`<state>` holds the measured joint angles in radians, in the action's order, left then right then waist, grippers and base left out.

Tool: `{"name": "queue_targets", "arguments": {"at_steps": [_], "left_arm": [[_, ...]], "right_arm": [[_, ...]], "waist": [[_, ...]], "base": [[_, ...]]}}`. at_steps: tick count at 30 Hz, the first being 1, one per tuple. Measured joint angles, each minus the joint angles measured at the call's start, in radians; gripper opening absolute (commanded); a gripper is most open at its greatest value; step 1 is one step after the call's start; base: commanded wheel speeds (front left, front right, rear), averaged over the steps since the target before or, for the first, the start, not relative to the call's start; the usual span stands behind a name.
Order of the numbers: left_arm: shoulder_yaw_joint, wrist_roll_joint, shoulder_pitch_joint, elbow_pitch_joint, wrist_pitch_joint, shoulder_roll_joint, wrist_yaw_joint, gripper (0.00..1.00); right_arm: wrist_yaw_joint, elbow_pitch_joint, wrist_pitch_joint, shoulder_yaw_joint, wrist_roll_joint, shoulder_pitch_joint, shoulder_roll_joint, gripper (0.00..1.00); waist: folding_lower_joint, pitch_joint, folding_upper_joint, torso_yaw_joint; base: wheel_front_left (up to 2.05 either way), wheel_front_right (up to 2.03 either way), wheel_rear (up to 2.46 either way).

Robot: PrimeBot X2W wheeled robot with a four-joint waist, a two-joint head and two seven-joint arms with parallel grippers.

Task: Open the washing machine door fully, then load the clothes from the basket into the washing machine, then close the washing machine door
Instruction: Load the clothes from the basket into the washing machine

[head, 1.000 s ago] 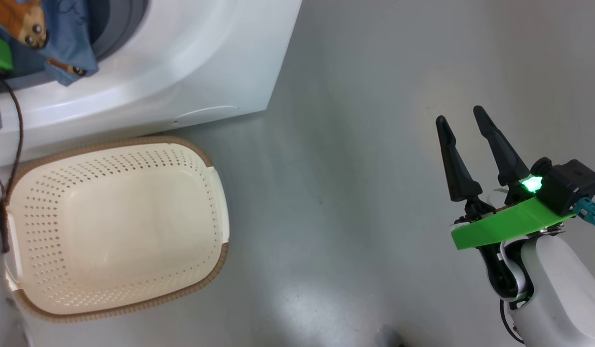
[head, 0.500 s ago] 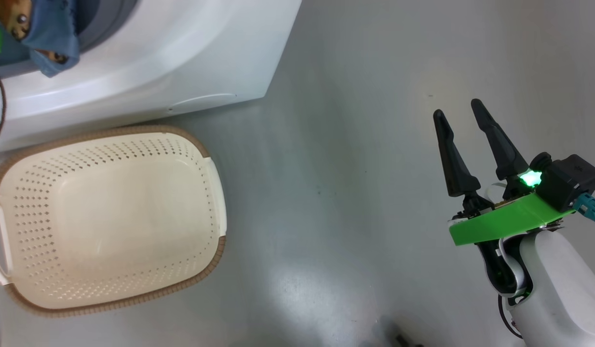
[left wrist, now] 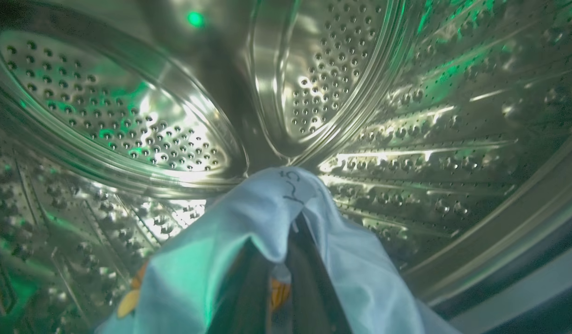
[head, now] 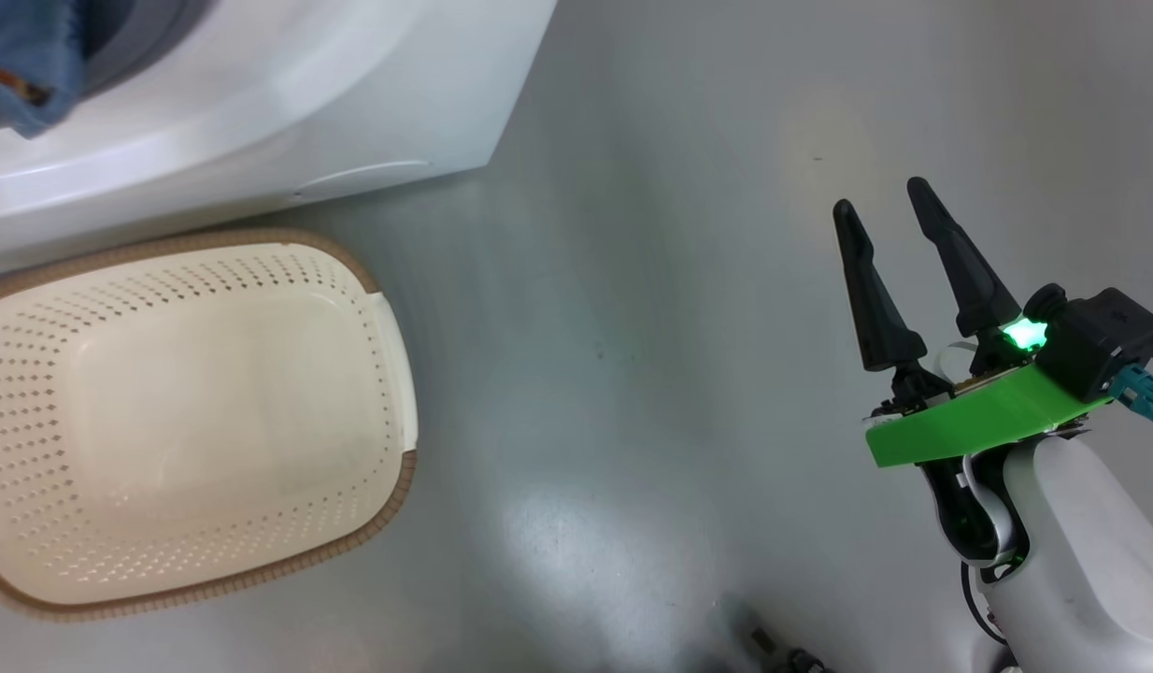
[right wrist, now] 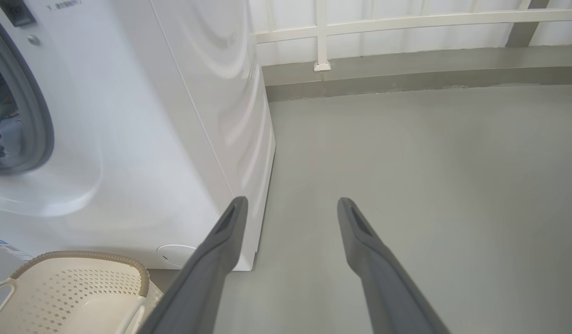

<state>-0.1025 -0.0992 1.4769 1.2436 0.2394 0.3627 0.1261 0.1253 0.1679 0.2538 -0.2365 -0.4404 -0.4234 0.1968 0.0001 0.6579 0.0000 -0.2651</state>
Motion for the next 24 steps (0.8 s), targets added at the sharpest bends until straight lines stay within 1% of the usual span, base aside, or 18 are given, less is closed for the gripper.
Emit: {"name": "queue_targets", "arguments": {"at_steps": [3, 7, 10, 15, 18, 19, 20, 21, 22, 24], "left_arm": [[-0.008, 0.014, 0.005, -0.089, 0.011, 0.003, -0.012, 0.0], [-0.006, 0.017, 0.001, -0.3, 0.016, 0.014, -0.023, 0.0], [0.002, 0.023, -0.029, -0.424, 0.016, 0.021, -0.034, 0.0], [0.014, 0.02, -0.072, -0.443, 0.017, 0.028, -0.033, 0.0], [0.026, 0.012, -0.085, -0.395, 0.017, 0.027, -0.03, 0.0], [0.028, 0.006, -0.086, -0.363, 0.017, 0.026, -0.03, 0.03], [0.024, 0.005, -0.087, -0.335, 0.017, 0.027, -0.028, 0.22], [0.023, 0.005, -0.088, -0.313, 0.017, 0.026, -0.024, 0.32], [0.025, 0.002, -0.088, -0.285, 0.017, 0.025, -0.021, 0.47], [0.018, 0.0, -0.087, -0.225, 0.017, 0.021, -0.02, 0.86]], "right_arm": [[0.0, -0.002, 0.0, -0.003, 0.0, -0.003, -0.001, 1.0], [0.0, -0.007, 0.0, -0.003, -0.002, -0.023, -0.003, 1.0], [0.0, -0.009, 0.0, -0.003, -0.002, -0.026, -0.006, 1.0], [0.0, -0.01, 0.0, -0.002, -0.002, -0.027, -0.008, 1.0], [0.0, -0.009, 0.0, -0.002, -0.002, -0.027, -0.012, 1.0], [0.0, -0.009, 0.0, -0.002, -0.002, -0.027, -0.012, 1.0], [0.0, -0.009, 0.0, -0.002, -0.002, -0.027, -0.012, 1.0], [0.0, -0.009, 0.0, -0.002, -0.002, -0.027, -0.012, 1.0], [0.0, -0.009, 0.0, -0.002, -0.002, -0.027, -0.012, 1.0], [0.0, -0.009, 0.0, -0.002, -0.002, -0.027, -0.011, 1.0]], "waist": [[0.0, 0.009, 0.0, -0.006], [0.0, 0.026, 0.0, -0.013], [0.0, 0.035, 0.0, -0.018], [0.0, 0.044, 0.0, -0.022], [0.0, 0.044, 0.0, -0.022], [0.0, 0.042, 0.0, -0.021], [0.0, 0.04, 0.0, -0.02], [0.0, 0.038, 0.0, -0.019], [0.0, 0.037, 0.0, -0.018], [0.0, 0.032, 0.0, -0.015]], "base": [[0.0, 0.0, 0.0], [0.0, 0.0, 0.0], [0.0, 0.0, 0.0], [0.0, 0.0, 0.0], [0.0, 0.0, 0.0], [0.0, 0.0, 0.0], [0.0, 0.0, 0.0], [0.0, 0.0, 0.0], [0.0, 0.0, 0.0], [0.0, 0.0, 0.0]]}}
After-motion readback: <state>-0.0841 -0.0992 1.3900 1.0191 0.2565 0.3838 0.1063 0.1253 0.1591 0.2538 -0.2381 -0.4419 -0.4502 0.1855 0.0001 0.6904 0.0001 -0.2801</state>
